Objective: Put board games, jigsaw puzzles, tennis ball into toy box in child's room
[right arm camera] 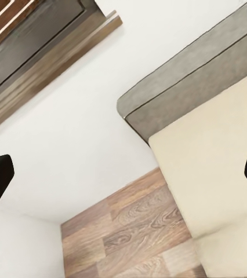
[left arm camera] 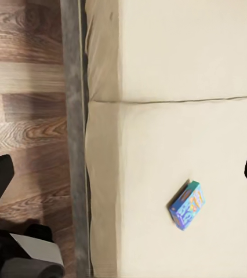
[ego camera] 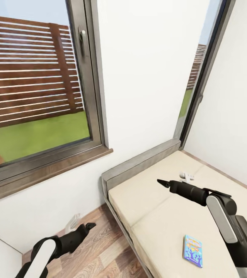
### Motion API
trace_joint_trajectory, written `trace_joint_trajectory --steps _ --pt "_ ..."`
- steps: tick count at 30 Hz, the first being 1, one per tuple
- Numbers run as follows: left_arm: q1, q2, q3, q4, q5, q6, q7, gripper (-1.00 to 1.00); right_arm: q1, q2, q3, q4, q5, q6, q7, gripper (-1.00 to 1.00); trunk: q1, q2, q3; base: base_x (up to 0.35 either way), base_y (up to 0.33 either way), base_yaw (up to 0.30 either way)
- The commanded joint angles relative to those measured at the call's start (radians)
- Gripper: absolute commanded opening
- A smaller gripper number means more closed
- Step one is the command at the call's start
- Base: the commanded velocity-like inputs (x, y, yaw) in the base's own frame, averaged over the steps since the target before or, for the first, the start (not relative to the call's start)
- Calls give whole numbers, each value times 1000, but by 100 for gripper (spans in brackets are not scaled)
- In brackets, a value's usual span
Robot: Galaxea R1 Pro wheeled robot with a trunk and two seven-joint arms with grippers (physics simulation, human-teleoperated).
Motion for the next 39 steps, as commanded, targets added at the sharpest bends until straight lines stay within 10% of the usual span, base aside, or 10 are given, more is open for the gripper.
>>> trace_joint_trajectory --steps 1,10,18,27,39 --pt "-5 1 3 17 10 0 12 100 -7 -1 -2 8 3 6 -4 100 1 -2 -2 0 0 -12" --pt "-38 5 18 145 -32 -5 27 100 -59 -6 -7 92 3 54 -116 100 1 -2 -2 0 0 -7" --pt "-56 1 60 242 -58 -19 34 100 -203 -10 -9 371 -2 123 -295 100 1 -2 -2 0 0 -2" --pt "-60 -12 103 252 -59 -22 37 100 -308 -11 -5 635 -3 139 -353 100 4 -9 -5 0 0 -6" --pt "-67 -22 116 317 -74 -28 45 100 -330 -10 5 712 0 143 -367 100 50 -93 -43 0 0 -31"
